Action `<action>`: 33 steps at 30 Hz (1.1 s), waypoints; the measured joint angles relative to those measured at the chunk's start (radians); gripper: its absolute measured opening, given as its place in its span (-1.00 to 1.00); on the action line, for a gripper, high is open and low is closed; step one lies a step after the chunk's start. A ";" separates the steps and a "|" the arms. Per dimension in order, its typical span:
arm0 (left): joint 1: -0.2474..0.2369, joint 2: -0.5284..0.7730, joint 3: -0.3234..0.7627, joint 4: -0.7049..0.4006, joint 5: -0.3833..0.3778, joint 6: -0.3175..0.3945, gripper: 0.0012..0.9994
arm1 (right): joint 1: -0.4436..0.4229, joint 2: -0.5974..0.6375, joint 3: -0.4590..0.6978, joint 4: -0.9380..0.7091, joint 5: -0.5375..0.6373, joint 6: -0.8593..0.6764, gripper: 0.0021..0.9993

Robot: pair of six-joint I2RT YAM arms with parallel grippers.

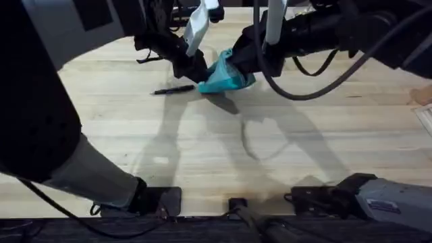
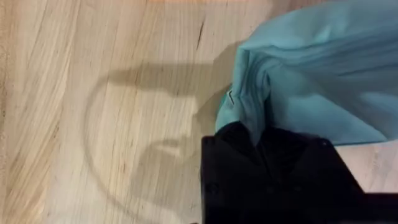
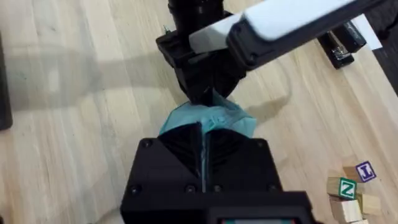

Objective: Unzip the bag, pick up the pens from the table one at a time and place them inside, then zip the bag closed.

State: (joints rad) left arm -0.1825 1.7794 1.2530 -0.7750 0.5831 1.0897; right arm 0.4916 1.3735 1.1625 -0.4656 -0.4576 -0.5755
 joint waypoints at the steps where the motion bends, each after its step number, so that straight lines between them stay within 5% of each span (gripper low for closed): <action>1: 0.000 0.000 0.000 0.000 0.000 0.000 -0.92 | -0.001 0.000 0.000 0.000 -0.001 0.001 -0.94; 11: -0.003 0.000 0.000 0.004 0.026 0.000 -0.92 | -0.080 -0.048 0.000 -0.035 -0.007 0.016 -0.94; 12: -0.006 0.000 0.000 0.005 0.036 0.000 -0.92 | -0.099 -0.061 0.000 -0.041 -0.007 0.022 -0.81; 18: -0.042 0.000 0.001 -0.006 0.136 -0.001 -0.92 | -0.240 -0.204 0.000 -0.069 -0.024 0.048 0.89; 19: -0.050 0.000 0.001 -0.002 0.135 0.000 -0.92 | -0.261 -0.226 0.000 -0.086 -0.026 0.052 0.97; 26: -0.042 0.000 0.002 0.000 0.143 0.000 -0.92 | -0.390 -0.360 0.001 -0.240 -0.033 0.071 1.00; 33: -0.042 0.000 0.002 0.000 0.143 0.000 -0.92 | -0.425 -0.461 0.001 -0.366 -0.037 0.075 1.00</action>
State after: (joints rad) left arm -0.2249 1.7791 1.2552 -0.7746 0.7265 1.0892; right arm 0.0669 0.9129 1.1633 -0.8316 -0.4942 -0.5007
